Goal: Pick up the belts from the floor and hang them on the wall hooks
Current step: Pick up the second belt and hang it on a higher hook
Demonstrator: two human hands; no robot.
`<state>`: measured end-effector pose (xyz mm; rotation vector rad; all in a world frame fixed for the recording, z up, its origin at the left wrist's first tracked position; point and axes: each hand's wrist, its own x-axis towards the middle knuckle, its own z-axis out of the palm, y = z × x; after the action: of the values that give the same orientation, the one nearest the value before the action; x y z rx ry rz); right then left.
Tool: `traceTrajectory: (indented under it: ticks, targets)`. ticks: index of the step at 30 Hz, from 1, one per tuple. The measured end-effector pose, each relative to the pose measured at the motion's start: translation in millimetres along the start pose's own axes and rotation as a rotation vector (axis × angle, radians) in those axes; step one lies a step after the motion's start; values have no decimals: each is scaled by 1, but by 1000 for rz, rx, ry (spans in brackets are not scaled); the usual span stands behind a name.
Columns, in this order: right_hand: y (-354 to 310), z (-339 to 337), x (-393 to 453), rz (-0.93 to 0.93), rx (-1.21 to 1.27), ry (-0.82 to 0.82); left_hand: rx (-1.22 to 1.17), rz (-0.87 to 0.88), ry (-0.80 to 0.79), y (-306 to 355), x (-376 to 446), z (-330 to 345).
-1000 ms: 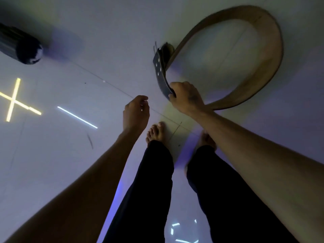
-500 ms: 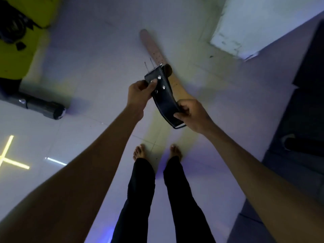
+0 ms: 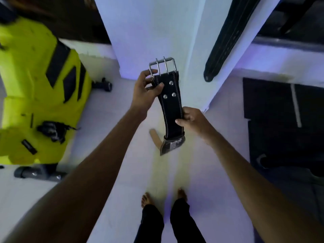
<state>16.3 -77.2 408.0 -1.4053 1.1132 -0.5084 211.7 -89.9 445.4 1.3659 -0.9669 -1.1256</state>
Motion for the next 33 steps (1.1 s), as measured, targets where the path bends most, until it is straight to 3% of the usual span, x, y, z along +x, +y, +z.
traceTrajectory:
  ticks: [7,15,22,28,33]
  targets:
    - [-137,-65,-40,-247,107,211,10,284,-68,140,-18,46]
    - [-260,-114,-107,-469,80,462,-150,400,-89,254,-49,85]
    - [-353,-137,-169,-673,188,744,-233,600,-187,366,-82,121]
    - [-392,-164,-219,-809,138,666,-269,748,-202,442,-114,149]
    - [-398,-182,-238,-812,80,670,-283,847,-149,497,-132,168]
